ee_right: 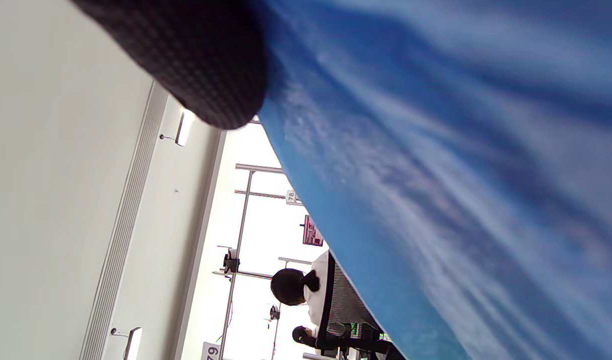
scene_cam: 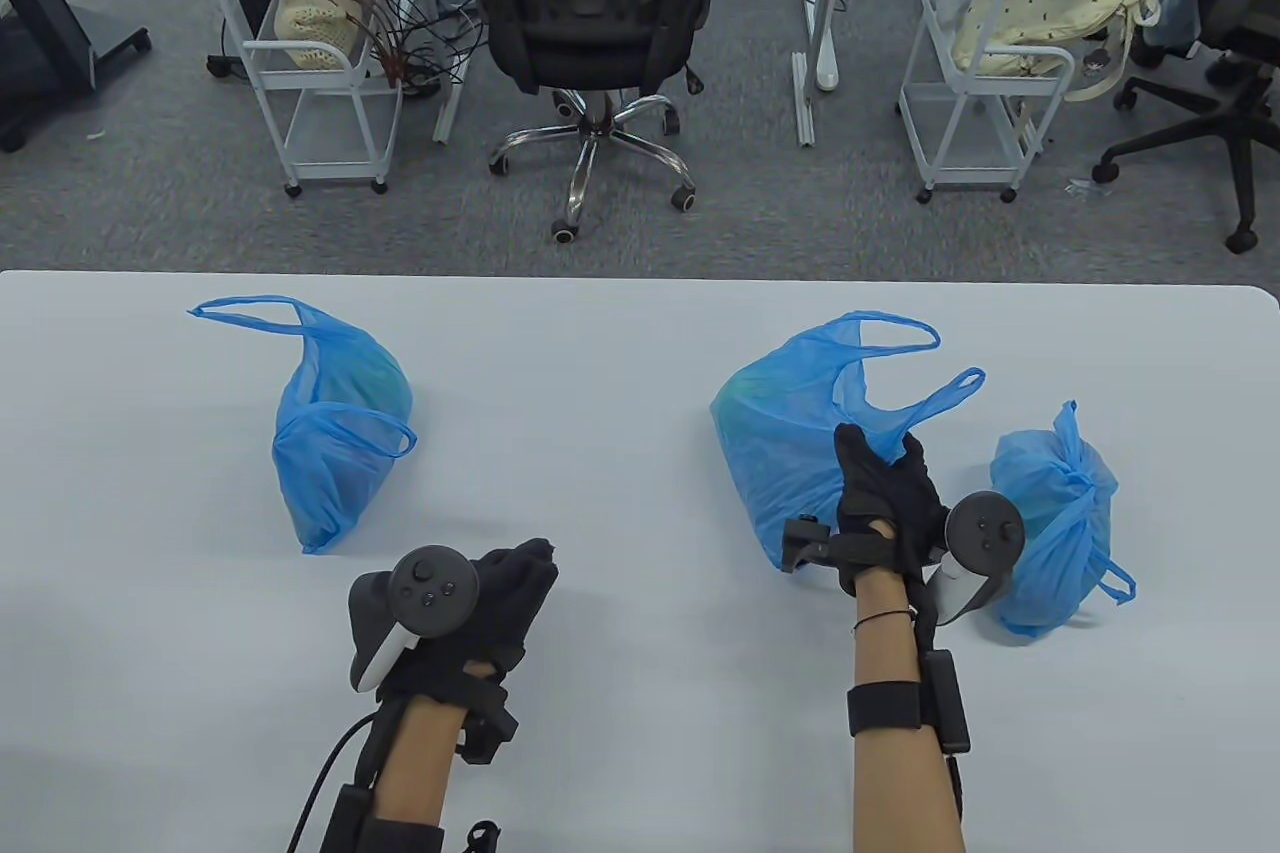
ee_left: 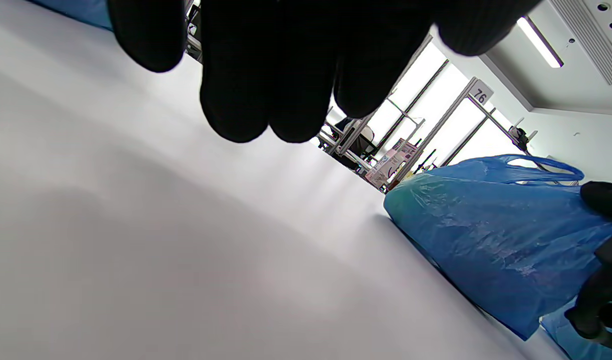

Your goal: Tie knot on plastic bag top

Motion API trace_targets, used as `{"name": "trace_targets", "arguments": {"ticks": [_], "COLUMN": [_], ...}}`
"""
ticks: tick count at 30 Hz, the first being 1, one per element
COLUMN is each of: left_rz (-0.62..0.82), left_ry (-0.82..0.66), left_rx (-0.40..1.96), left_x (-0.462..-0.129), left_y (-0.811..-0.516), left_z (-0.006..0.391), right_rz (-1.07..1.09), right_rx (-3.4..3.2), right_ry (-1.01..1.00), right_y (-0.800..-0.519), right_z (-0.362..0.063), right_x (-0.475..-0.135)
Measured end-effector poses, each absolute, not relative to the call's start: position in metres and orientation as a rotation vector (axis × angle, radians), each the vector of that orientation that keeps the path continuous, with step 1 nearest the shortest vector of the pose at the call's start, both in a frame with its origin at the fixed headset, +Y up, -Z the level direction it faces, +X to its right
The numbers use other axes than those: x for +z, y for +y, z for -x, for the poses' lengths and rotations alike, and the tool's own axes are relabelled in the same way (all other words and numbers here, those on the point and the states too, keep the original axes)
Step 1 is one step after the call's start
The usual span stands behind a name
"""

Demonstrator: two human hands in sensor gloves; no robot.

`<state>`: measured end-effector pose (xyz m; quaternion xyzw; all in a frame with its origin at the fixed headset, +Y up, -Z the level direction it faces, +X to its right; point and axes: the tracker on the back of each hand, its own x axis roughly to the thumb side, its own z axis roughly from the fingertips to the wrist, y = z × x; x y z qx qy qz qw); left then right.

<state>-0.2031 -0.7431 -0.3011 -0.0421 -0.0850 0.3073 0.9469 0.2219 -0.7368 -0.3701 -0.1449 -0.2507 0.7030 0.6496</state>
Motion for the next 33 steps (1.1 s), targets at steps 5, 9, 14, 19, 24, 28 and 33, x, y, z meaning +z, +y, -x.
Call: {"name": "trace_targets", "arguments": {"ticks": [5, 9, 14, 19, 24, 28, 33], "left_rz": [0.063, 0.014, 0.019, -0.004, -0.060, -0.104, -0.107], "left_ry": [-0.165, -0.141, -0.186, -0.245, -0.262, -0.250, -0.256], "left_rx": [0.646, 0.693, 0.806, 0.931, 1.011, 0.990, 1.012], "left_x": [-0.301, -0.299, -0.295, -0.287, -0.284, -0.283, -0.282], "left_y": [-0.743, -0.740, -0.735, -0.728, -0.722, -0.720, -0.718], "left_z": [0.205, 0.208, 0.204, 0.195, 0.194, 0.195, 0.193], "right_rz": [0.225, 0.091, -0.019, -0.090, -0.188, -0.256, -0.283], "right_rx": [1.707, 1.797, 1.801, 1.673, 1.696, 1.733, 1.739], "right_ry": [-0.619, -0.645, -0.647, -0.541, -0.541, -0.547, -0.532], "right_y": [-0.712, -0.683, -0.663, -0.676, -0.678, -0.682, -0.692], "right_z": [-0.209, -0.199, -0.181, -0.157, -0.145, -0.136, -0.124], "right_x": [-0.361, -0.341, -0.306, -0.294, -0.290, -0.291, -0.290]}}
